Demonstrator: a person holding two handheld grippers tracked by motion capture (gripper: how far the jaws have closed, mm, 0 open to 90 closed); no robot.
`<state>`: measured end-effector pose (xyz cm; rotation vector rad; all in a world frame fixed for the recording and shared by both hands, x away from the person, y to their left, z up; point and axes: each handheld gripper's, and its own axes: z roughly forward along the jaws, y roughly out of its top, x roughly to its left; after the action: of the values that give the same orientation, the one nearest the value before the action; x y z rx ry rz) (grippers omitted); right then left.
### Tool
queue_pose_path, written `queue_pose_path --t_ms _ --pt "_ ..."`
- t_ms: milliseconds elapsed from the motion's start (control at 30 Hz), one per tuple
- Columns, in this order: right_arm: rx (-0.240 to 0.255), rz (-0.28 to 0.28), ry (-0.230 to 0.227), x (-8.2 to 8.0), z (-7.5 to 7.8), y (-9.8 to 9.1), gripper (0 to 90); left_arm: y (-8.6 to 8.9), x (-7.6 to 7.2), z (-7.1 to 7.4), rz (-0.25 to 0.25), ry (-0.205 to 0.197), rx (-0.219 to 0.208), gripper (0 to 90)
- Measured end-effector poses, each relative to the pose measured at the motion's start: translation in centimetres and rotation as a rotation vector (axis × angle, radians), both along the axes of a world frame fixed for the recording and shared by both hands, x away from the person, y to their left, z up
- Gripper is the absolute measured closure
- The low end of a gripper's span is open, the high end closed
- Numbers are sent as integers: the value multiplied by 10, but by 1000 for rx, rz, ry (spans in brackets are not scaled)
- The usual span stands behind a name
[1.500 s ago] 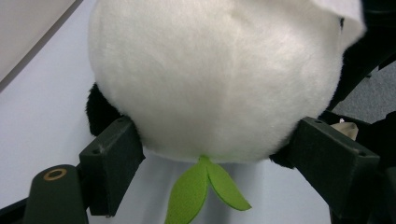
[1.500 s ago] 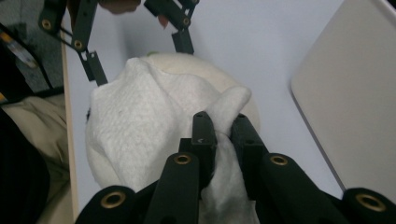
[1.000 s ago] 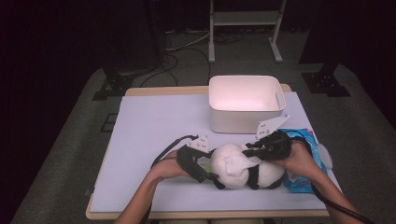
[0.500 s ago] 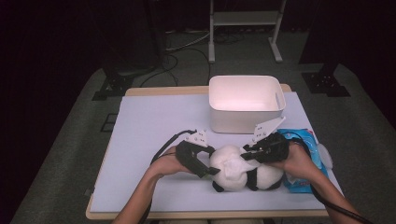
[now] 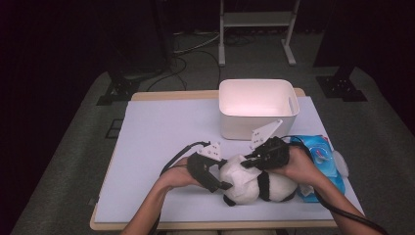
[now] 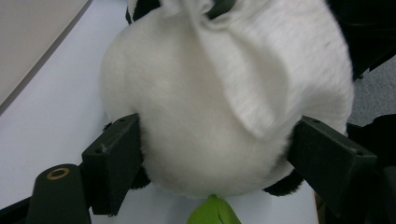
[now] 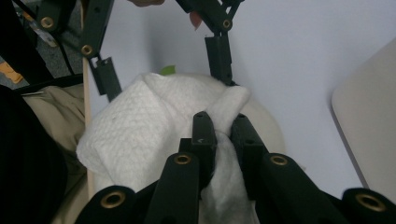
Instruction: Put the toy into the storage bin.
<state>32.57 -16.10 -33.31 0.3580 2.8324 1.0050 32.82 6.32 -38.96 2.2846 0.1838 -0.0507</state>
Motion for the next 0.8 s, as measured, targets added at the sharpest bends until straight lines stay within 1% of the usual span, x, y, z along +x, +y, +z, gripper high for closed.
queue_pose_path --t_ms 133,200,233,267,300,433,500,600,700,800 --pt "-14 11 15 9 -2 9 812 2 -1 -2 4 5 -8 186" --pt "-20 8 22 13 -2 8 811 2 -1 -2 5 3 -11 187" --pt "-20 6 23 14 -2 7 811 2 -1 -2 5 3 -11 187" --pt "-27 -9 24 14 -2 1 811 1 -2 -1 5 2 -10 187" --pt "-27 -9 24 14 -2 1 811 1 -2 -1 4 1 -9 187" --pt "-49 -46 23 16 -4 -14 812 2 -1 -1 5 6 -11 186" --pt "-41 -59 37 15 -5 -22 812 2 0 -1 9 10 -14 184" --pt "-35 -61 31 9 -6 -26 814 2 1 0 11 22 -4 160" --pt "-29 -57 17 1 -6 -27 814 2 0 -1 17 39 8 116" --pt "-29 -46 0 -6 -6 -26 814 3 0 -2 10 51 -2 108"
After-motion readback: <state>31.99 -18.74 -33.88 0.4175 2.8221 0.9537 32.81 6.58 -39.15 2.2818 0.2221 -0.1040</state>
